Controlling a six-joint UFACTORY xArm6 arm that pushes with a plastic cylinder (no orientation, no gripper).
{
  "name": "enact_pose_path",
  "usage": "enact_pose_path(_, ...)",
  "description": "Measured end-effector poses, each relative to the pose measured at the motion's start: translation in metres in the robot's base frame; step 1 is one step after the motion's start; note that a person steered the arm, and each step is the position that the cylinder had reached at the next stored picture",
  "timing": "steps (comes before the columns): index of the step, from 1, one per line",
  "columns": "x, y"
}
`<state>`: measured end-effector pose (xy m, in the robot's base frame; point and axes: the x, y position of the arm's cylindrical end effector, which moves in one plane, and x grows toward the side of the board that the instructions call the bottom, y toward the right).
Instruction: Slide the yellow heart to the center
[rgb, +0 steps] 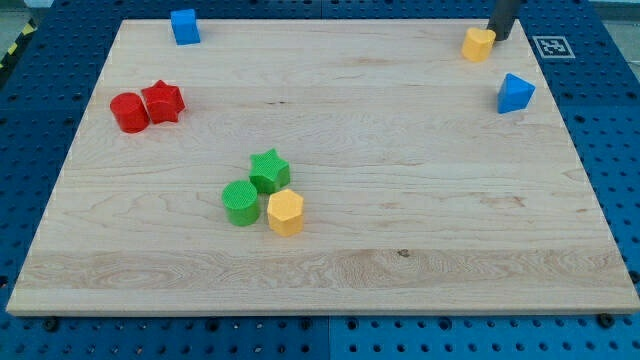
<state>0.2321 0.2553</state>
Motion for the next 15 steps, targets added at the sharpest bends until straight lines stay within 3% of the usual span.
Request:
enact_pose_path(3,0.032,-0.012)
enact_pose_path(5,0.004,-0.012)
enact_pose_path(8,0.014,-0.050)
enact_pose_path(12,0.097,-0.048)
enact_pose_path(15,0.095,-0.130)
